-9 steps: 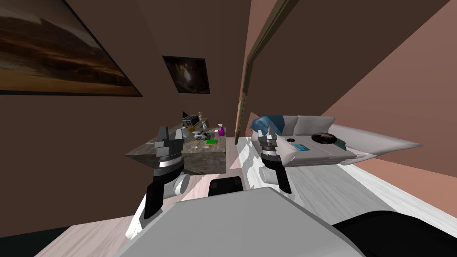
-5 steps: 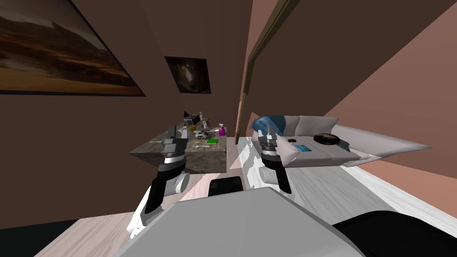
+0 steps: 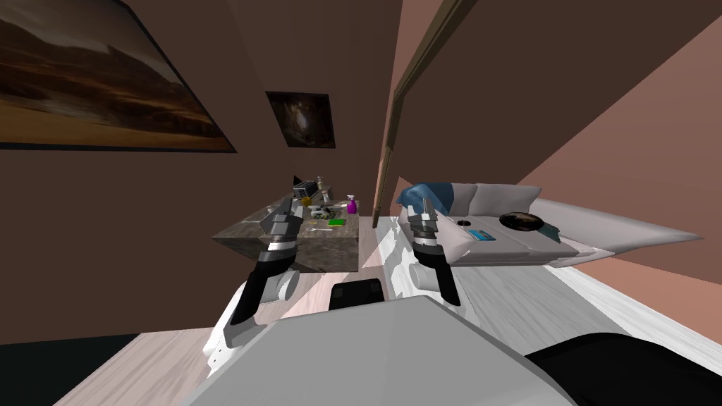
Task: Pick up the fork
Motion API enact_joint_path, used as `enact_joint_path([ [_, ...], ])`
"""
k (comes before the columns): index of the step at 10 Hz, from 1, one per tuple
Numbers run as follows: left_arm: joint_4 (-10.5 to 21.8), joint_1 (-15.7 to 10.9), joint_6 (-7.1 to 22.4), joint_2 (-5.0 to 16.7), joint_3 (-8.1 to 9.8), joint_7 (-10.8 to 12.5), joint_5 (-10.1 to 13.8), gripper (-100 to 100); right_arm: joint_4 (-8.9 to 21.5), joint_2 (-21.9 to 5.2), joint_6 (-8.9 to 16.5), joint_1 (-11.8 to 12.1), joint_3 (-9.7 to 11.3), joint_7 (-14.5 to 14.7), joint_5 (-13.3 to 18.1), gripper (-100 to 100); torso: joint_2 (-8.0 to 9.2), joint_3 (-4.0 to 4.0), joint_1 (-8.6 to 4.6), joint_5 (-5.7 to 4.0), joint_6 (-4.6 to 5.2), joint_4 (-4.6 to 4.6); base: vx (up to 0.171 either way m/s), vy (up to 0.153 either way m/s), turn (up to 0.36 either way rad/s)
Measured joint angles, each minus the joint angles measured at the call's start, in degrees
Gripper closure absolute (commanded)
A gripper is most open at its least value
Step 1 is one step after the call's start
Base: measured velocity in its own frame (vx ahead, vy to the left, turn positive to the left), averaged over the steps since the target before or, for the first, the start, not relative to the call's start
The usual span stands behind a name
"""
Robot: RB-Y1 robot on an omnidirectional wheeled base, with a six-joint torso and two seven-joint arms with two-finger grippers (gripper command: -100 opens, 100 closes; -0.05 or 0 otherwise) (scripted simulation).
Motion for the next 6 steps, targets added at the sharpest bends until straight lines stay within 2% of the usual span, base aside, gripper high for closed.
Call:
enact_joint_path([
  [4, 1.9, -1.9, 6.0, 2.5, -0.22, -0.3, 0.2, -100, 0.0, 0.0, 0.0, 0.0, 0.0, 0.0, 0.0, 0, 0.0, 0.0, 0.0, 0.0, 0.0, 0.0, -0.016, 0.002, 0.031],
  [6, 2.2, -2.8, 9.0, 3.0, -0.25, -0.5, 0.2, -100, 0.0, 0.0, 0.0, 0.0, 0.0, 0.0, 0.0, 0, -0.02, -0.01, -0.02, 0.0, 0.01, 0.0, -0.007, 0.002, 0.017],
])
